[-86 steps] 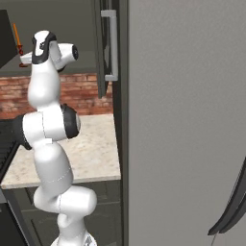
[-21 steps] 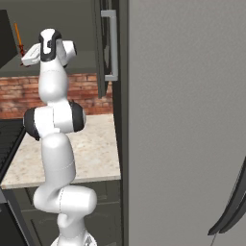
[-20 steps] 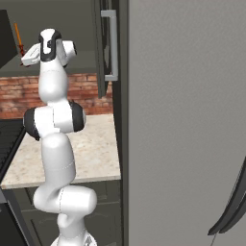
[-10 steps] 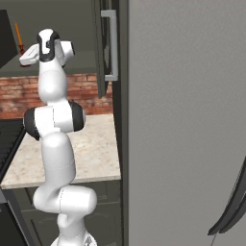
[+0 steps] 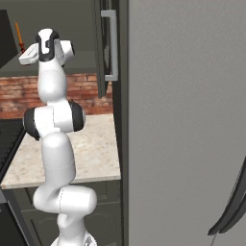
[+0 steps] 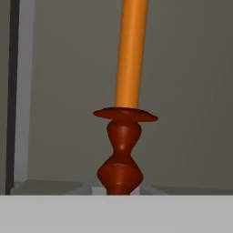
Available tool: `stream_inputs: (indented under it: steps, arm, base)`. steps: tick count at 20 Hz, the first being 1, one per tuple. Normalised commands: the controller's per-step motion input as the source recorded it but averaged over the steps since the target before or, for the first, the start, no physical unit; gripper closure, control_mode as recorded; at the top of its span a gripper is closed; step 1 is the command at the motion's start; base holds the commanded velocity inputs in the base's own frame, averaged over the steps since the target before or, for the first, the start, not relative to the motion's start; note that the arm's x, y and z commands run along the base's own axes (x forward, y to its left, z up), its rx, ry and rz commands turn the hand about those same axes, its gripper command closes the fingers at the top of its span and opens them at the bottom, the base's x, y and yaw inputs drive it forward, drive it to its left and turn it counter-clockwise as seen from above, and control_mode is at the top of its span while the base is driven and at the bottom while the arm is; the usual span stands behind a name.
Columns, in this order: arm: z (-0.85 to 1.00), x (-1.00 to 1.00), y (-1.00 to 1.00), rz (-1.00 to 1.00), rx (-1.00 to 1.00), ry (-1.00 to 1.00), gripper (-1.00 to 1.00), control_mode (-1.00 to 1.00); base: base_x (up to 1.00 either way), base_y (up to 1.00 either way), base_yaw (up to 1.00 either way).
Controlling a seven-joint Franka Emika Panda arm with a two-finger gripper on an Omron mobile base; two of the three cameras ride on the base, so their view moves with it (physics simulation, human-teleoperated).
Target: Get the candle and the beer from the cabinet and move them to the dining counter.
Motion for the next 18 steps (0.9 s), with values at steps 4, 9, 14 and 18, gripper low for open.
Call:
stream_inputs:
  steps: [4,9,14,18]
  arm:
    - [0.0,-0.2,0.0,0.0,0.0,-0.01,1.0,-1.0]
    - [0.0,-0.33,-0.05,0.0,0.0,-0.03,1.0,-1.0]
    - [0.0,-0.36,-0.14,-0.01,0.01,-0.02,1.0,-1.0]
    - [0.0,-0.41,-0.17,-0.03,0.02,-0.01,1.0,-1.0]
  base:
    - [0.0,0.0,0.0]
    - [0.0,0.0,0.0]
    - [0.0,0.0,0.0]
    - [0.0,0.0,0.0]
